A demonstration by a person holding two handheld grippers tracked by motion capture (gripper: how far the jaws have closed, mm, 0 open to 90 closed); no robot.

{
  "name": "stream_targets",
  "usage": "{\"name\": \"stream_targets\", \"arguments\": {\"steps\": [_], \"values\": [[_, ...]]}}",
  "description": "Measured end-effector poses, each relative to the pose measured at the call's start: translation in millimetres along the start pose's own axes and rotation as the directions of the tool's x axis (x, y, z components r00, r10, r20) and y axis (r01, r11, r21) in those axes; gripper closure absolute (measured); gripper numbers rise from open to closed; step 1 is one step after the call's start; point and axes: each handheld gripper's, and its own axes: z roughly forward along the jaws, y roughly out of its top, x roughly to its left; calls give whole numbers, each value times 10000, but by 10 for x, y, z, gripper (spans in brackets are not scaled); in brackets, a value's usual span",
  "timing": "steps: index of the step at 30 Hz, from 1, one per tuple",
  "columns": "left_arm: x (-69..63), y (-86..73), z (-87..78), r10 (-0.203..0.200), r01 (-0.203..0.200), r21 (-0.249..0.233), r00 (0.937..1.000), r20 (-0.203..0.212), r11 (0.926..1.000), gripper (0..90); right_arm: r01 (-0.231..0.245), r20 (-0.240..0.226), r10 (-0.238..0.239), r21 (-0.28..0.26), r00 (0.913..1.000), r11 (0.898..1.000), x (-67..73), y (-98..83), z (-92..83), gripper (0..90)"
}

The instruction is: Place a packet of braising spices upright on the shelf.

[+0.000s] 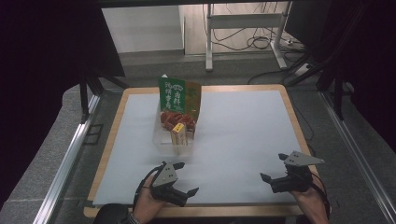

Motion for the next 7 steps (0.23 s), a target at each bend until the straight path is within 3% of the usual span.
{"name": "stream_targets", "arguments": {"steps": [7], "values": [[5, 1, 9, 30, -30, 64, 10000, -30, 10000, 35, -398, 109, 397, 111, 9992, 9991, -55, -143, -82, 0]]}}
